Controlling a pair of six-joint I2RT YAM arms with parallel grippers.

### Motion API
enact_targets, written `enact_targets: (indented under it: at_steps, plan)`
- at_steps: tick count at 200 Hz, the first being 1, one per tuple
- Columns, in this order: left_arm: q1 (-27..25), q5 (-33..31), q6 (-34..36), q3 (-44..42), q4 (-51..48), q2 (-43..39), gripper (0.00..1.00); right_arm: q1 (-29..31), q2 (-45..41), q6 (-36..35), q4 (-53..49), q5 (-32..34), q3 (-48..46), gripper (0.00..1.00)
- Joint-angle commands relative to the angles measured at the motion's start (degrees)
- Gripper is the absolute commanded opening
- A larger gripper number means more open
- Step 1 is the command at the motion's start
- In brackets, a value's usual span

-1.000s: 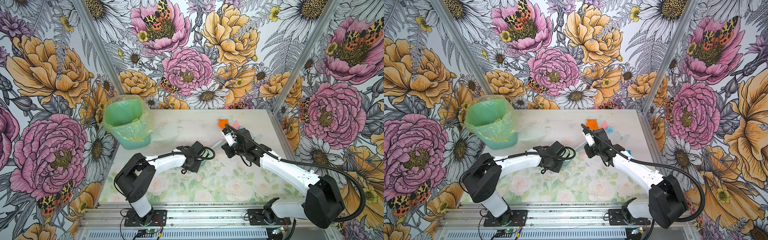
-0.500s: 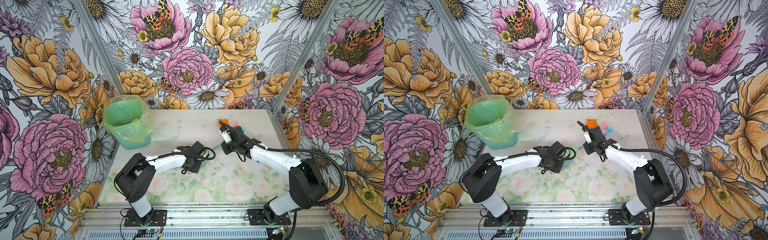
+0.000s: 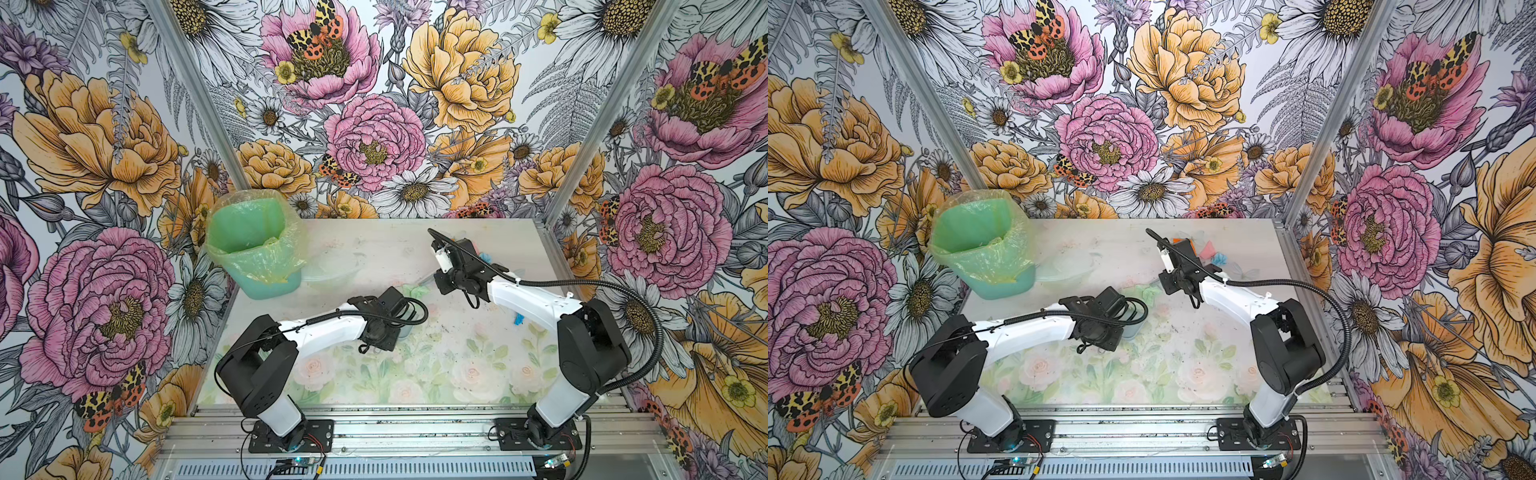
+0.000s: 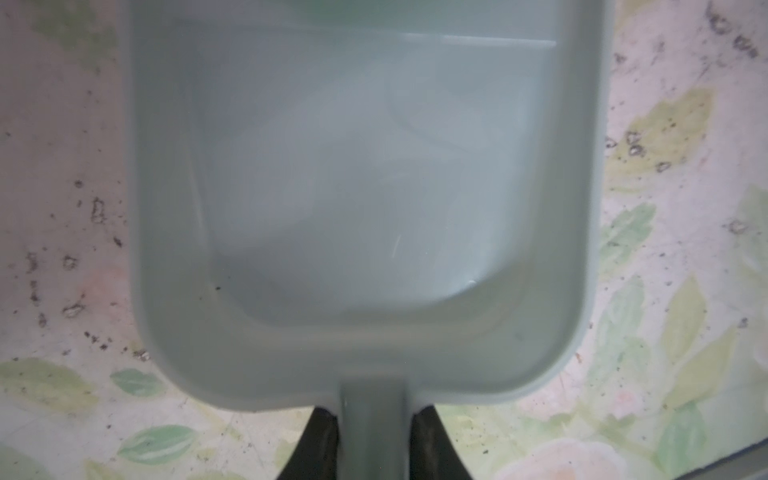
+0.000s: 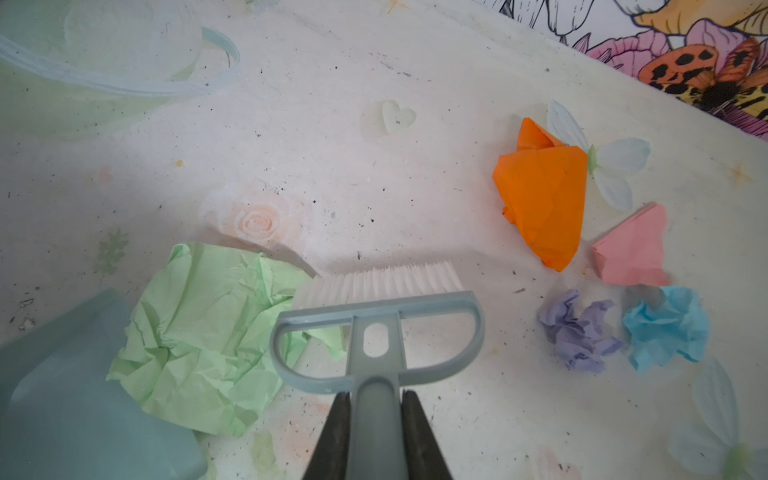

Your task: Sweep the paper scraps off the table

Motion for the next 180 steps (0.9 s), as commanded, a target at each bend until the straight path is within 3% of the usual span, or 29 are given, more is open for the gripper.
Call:
enact_targets:
  at_steps: [1, 79, 120, 180]
  plan:
    - [-0.3, 0.7, -1.9, -1.9, -0.4, -2.5, 0.00, -0.3, -0.2, -0.5, 1.7, 0.4, 2.1, 0.00]
    - [-0.4, 0.5, -1.9, -4.0, -0.3, -2.8, 0.00, 4.1, -4.3, -3.5, 4.3, -6.7, 0.9, 0.00]
    - [-0.3, 0.0, -1.6, -4.7, -0.2, -2.8, 0.00, 7.8, -1.0, -4.9, 4.2, -6.8, 1.4, 0.00]
    - [-0.2, -0.4, -0.4, -5.4, 0.8, -1.6, 0.00, 8.4, -0.8, -8.2, 1.6, -3.7, -1.7, 0.00]
